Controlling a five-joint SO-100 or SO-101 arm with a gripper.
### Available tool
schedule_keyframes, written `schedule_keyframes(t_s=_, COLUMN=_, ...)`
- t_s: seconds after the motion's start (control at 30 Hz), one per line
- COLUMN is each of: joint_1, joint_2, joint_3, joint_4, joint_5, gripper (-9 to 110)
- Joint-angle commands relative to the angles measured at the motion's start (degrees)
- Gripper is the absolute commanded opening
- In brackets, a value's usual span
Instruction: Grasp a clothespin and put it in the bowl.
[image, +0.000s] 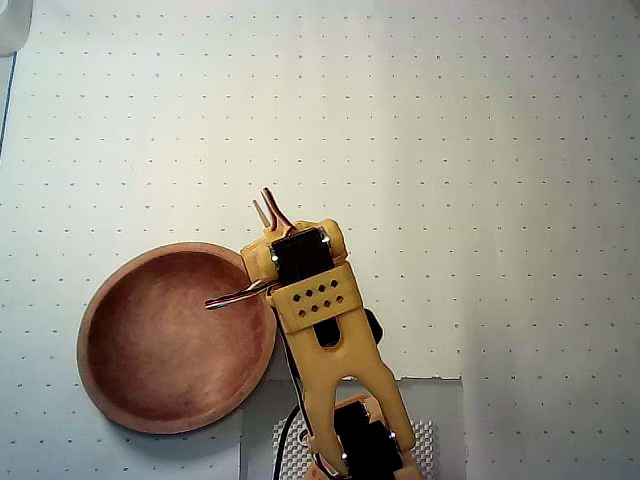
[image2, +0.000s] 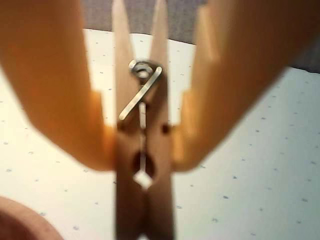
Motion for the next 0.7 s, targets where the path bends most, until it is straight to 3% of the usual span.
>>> schedule_keyframes(t_s=0.0, joint_1=-3.34, joint_2=-1.32, joint_3=-2.29, joint_4=1.58, joint_5=-0.18, gripper=-3)
schedule_keyframes(t_s=0.67, joint_1=-15.82, joint_2=-15.73, joint_3=-1.85, joint_4=1.76, joint_5=-0.18, gripper=-3)
